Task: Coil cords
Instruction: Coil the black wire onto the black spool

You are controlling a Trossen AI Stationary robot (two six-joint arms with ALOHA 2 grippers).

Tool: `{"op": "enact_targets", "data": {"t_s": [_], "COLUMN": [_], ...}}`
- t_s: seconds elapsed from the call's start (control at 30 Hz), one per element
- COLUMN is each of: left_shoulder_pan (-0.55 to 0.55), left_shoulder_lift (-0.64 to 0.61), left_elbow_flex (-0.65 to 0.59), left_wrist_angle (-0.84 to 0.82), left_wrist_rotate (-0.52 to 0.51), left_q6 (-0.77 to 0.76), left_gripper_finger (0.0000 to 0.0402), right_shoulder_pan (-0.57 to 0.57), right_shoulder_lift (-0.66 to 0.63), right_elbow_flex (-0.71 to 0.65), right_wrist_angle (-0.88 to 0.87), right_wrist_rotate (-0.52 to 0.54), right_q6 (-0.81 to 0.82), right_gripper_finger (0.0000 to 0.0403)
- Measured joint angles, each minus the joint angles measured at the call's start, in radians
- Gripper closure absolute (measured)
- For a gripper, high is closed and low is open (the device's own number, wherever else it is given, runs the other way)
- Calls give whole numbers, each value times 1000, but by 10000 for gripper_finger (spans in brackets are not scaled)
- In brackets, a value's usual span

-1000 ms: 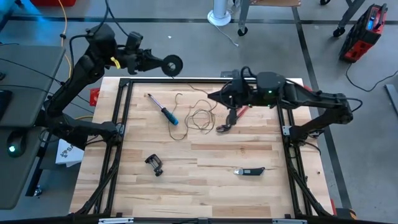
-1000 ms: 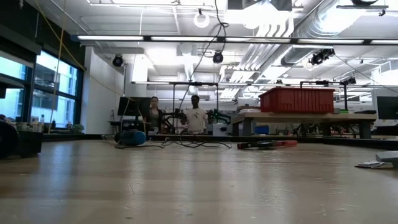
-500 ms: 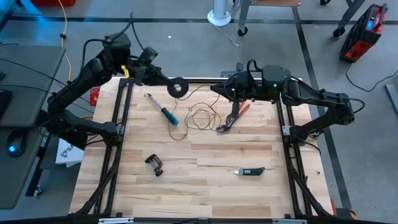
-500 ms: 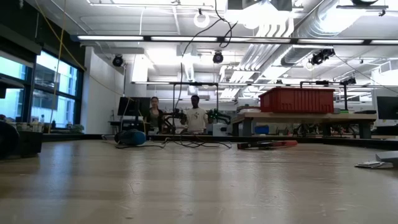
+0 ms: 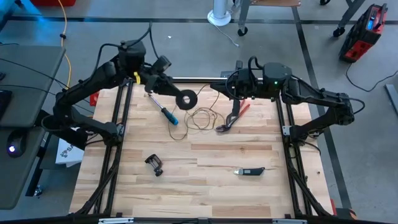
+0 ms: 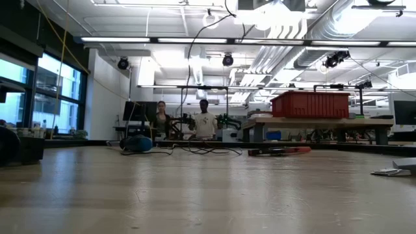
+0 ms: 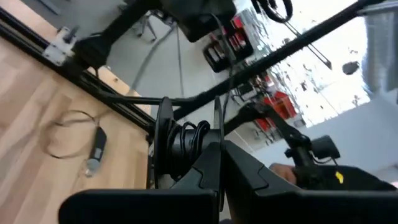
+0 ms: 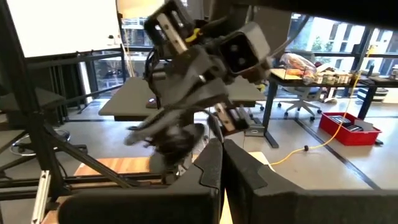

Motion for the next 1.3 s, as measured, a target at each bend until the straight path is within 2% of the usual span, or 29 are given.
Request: {"op": "enact_targets", "data": {"t_s": [0.2,0.43,0.57,0.83,1.0,1.2,1.3], "left_shoulder_pan": [16,84,98,95,94,71,51], "left_shoulder_lift": [-3,-5,-11,-61,-72,-72,-72], "left_elbow_flex": [0,0,0,1,1,1,1], "left_wrist_angle": [19,169,227,186,93,56,54], "left_wrist_rotate": [-80,-90,-43,-29,-22,-58,-45], "left_q6": [-4,-63,-136,-167,-138,-103,-103], "left_gripper_finger": [402,401,402,401,402,402,402], "right_shoulder_pan": [1,1,1,-7,-19,-34,-47], "right_shoulder_lift": [0,0,1,-11,-24,-46,-52], "right_elbow_flex": [0,0,0,0,0,0,0], "right_wrist_angle": [18,-9,-20,-12,26,25,25], "right_wrist_rotate": [-66,-106,-106,-87,-86,-86,-80], "right_q6": [0,10,9,-8,-9,-9,-18], "right_gripper_finger": [403,403,403,403,403,403,403]}}
